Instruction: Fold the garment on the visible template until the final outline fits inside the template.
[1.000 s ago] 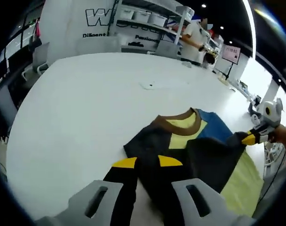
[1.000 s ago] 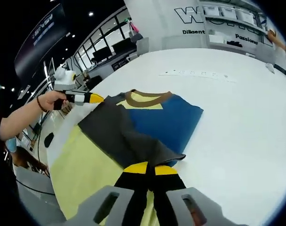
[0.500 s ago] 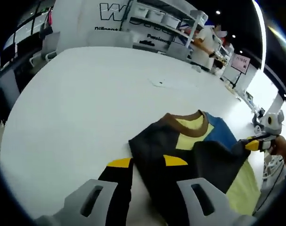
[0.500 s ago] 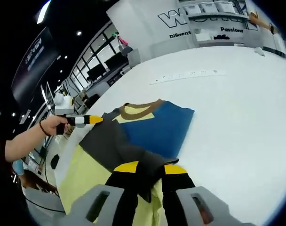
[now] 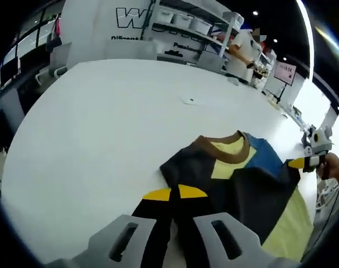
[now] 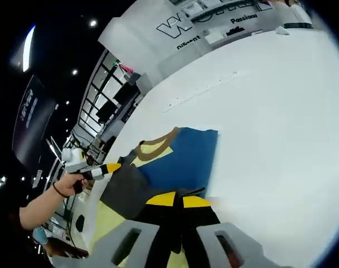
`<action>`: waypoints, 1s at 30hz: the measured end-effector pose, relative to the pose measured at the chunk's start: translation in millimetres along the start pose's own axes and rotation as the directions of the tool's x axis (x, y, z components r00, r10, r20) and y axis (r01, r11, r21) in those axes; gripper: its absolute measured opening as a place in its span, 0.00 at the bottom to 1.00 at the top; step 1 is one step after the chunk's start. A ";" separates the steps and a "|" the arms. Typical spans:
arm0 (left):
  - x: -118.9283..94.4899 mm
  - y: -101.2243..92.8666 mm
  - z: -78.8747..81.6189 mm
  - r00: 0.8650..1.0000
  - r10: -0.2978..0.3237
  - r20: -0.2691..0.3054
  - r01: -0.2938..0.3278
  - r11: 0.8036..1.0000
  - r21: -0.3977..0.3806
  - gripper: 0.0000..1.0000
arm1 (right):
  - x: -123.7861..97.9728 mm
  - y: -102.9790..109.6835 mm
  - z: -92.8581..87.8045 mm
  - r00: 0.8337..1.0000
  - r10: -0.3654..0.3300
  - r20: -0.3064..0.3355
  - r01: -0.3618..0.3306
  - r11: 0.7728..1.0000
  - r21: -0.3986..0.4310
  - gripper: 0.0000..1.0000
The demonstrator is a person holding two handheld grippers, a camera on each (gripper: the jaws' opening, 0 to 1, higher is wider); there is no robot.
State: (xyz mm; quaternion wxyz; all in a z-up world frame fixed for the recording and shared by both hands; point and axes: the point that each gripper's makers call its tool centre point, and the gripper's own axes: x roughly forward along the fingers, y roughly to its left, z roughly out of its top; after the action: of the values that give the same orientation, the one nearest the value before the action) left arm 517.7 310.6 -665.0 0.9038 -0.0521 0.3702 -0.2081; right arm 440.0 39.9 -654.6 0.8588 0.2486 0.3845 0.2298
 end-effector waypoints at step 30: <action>-23.9 35.8 21.4 0.971 0.110 0.214 -0.144 0.978 0.153 0.02 | -17.3 -7.3 15.6 0.987 -0.122 0.109 0.141 0.970 -0.197 0.17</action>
State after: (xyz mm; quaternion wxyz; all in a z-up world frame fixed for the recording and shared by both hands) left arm 529.3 351.7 -643.0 0.9498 0.0268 0.2590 -0.1734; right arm 443.2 20.3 -640.5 0.9107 0.1437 0.3326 0.1984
